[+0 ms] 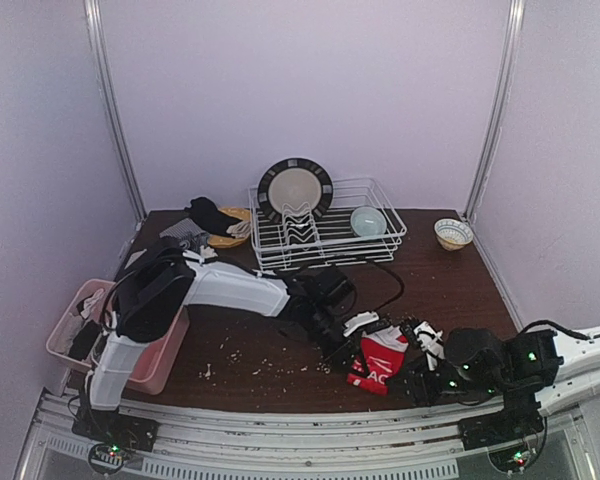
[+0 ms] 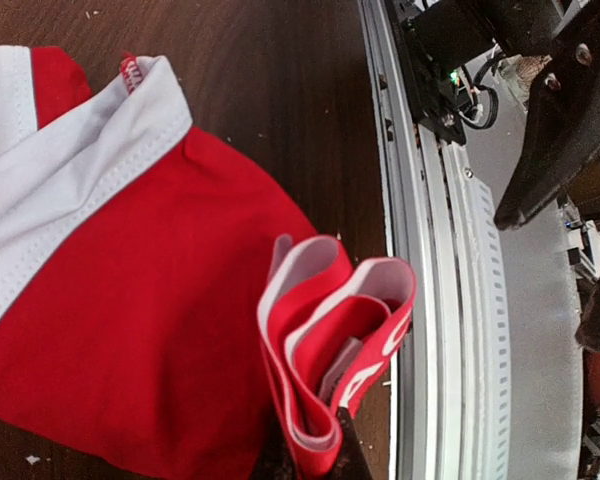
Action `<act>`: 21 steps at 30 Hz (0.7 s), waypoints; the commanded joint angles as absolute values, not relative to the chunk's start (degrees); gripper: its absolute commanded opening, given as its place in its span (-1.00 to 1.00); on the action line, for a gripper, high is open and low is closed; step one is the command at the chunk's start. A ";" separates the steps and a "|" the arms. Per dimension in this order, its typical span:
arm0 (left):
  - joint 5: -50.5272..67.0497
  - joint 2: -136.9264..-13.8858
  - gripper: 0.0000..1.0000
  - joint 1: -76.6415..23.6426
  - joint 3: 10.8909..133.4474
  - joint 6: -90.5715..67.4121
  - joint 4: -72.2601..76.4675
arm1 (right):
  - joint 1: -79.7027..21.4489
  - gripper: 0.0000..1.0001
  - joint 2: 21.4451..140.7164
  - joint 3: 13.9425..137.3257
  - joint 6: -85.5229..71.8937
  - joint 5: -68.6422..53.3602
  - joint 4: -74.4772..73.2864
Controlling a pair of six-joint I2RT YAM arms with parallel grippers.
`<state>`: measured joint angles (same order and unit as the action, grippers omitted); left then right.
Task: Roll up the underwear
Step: Fold the underwear at the center of the board, then roll the underwear at the center of the board.
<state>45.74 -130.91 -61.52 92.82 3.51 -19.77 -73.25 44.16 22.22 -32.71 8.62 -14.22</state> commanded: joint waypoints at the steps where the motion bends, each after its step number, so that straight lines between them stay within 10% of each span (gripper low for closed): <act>1: 50.29 -133.33 -1.00 -60.85 98.66 -0.29 -26.38 | -74.13 -0.07 46.32 21.62 -29.30 14.56 -12.98; 21: 53.34 -144.14 -1.00 -57.83 112.32 -10.10 -36.64 | -68.84 -0.46 67.12 29.34 -27.82 16.19 -14.41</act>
<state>53.17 -142.12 -58.22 110.17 -8.25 -36.16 -71.20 64.99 28.88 -26.89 16.21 -14.66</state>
